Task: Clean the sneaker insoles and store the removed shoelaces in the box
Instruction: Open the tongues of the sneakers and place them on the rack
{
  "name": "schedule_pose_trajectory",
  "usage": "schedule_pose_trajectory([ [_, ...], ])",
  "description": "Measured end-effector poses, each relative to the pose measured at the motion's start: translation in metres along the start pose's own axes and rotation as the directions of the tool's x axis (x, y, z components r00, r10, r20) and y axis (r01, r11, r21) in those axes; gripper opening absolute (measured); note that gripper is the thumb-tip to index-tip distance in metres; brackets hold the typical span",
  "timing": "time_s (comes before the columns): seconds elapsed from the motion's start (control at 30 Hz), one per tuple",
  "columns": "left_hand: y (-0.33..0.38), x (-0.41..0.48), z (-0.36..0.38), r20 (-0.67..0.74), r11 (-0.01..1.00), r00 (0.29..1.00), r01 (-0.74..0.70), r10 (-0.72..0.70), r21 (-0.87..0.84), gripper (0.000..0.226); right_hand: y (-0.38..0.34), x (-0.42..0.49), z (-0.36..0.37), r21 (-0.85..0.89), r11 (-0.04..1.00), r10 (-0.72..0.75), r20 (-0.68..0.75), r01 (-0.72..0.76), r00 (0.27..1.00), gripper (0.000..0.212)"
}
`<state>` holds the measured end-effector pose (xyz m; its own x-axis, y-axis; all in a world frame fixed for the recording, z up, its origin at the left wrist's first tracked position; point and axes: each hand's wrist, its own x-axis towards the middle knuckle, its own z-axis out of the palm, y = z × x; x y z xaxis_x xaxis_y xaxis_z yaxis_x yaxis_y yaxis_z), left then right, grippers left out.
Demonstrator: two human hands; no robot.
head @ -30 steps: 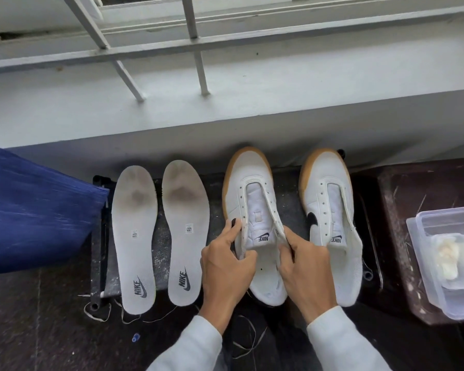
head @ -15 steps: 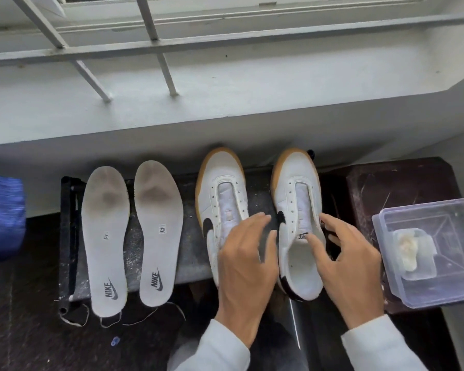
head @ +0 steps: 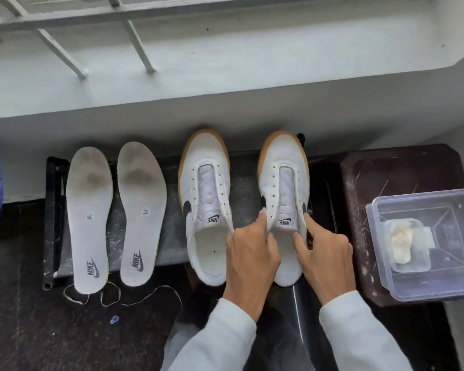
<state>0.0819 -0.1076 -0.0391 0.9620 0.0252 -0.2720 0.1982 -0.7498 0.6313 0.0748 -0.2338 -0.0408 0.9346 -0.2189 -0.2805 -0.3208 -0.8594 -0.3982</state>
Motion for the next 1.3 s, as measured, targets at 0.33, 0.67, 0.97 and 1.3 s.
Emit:
schedule_pose_trajectory([
  [0.33,-0.003,-0.012,0.011,-0.134,0.990,0.985,0.093,-0.107,-0.106,0.010,0.006,0.001,0.000,0.144,0.989,-0.039,-0.043,0.045,0.998,0.043],
  [0.67,-0.001,-0.003,0.006,-0.160,0.988,0.977,0.130,-0.143,-0.086,0.024,0.004,0.013,0.005,0.186,0.977,-0.103,-0.037,0.108,0.994,0.040],
  [0.97,-0.005,-0.003,0.013,-0.178,0.994,0.978,0.101,-0.106,-0.034,0.021,0.004,0.012,0.008,0.178,0.978,-0.104,-0.019,0.106,0.994,0.036],
  [1.3,0.001,-0.078,0.027,-0.273,0.993,0.955,-0.112,0.115,0.026,0.051,0.022,-0.028,-0.003,0.044,0.939,-0.342,-0.024,0.342,0.940,0.053],
])
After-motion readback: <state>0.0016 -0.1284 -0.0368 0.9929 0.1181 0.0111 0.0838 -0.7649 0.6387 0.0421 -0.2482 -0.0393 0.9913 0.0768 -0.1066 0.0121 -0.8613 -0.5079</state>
